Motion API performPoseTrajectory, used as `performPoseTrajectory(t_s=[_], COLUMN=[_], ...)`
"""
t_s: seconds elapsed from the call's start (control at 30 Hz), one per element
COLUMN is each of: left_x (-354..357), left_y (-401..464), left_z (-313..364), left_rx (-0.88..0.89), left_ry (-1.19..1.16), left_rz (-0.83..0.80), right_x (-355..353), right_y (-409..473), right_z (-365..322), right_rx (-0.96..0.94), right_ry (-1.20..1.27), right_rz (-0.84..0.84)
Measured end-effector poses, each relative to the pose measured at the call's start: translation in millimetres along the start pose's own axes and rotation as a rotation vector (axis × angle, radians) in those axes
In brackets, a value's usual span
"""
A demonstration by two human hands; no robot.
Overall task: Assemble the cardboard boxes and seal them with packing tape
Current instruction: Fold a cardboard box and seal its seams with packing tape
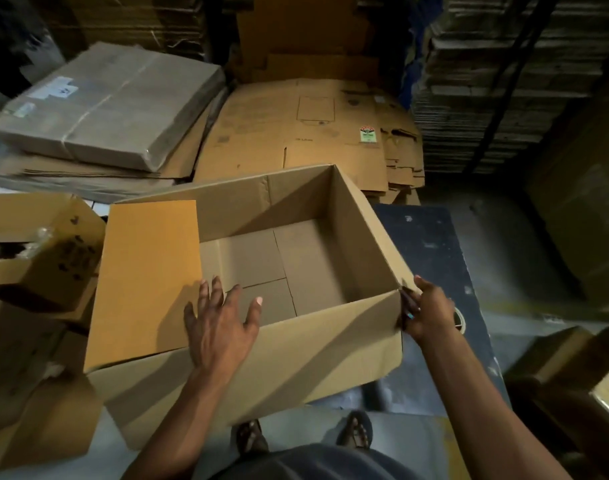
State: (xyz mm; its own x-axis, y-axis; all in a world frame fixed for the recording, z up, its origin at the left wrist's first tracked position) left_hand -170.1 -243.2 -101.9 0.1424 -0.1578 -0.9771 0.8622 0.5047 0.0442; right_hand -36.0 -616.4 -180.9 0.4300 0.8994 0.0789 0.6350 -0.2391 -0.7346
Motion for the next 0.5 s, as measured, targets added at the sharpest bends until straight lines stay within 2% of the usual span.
performPoseTrajectory(t_s=[0.1, 0.2, 0.27, 0.37, 0.5], left_x=[4, 3, 4, 1, -18], left_y=[0, 2, 2, 0, -7], left_z=[-4, -5, -2, -1, 7], left_rx=[0.018, 0.028, 0.033, 0.038, 0.067], left_ry=[-0.017, -0.040, -0.051, -0.093, -0.308], left_rz=[0.001, 0.010, 0.000, 0.020, 0.149], right_x=[-10, -4, 10, 39, 52], right_y=[-21, -54, -70, -95, -101], right_z=[-23, -60, -76, -68, -37], right_rx=[-0.250, -0.568, -0.784, -1.051, -1.299], right_ry=[0.093, 0.079, -0.130, -0.675, -1.164], right_rz=[0.129, 0.057, -0.117, -0.394, -0.497])
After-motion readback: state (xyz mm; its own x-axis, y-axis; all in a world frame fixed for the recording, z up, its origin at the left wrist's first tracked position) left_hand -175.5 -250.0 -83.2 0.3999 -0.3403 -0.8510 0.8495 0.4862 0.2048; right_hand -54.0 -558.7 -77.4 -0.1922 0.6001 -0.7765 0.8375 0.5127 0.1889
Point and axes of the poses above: each hand's wrist, its own y-axis towards the middle knuckle, its own x-axis out of the palm, z = x × y, the point moved 9 cm from there along y, towards the middle knuckle, and after that the axes turned 4 degrees about -y, right-handed, at the moved point
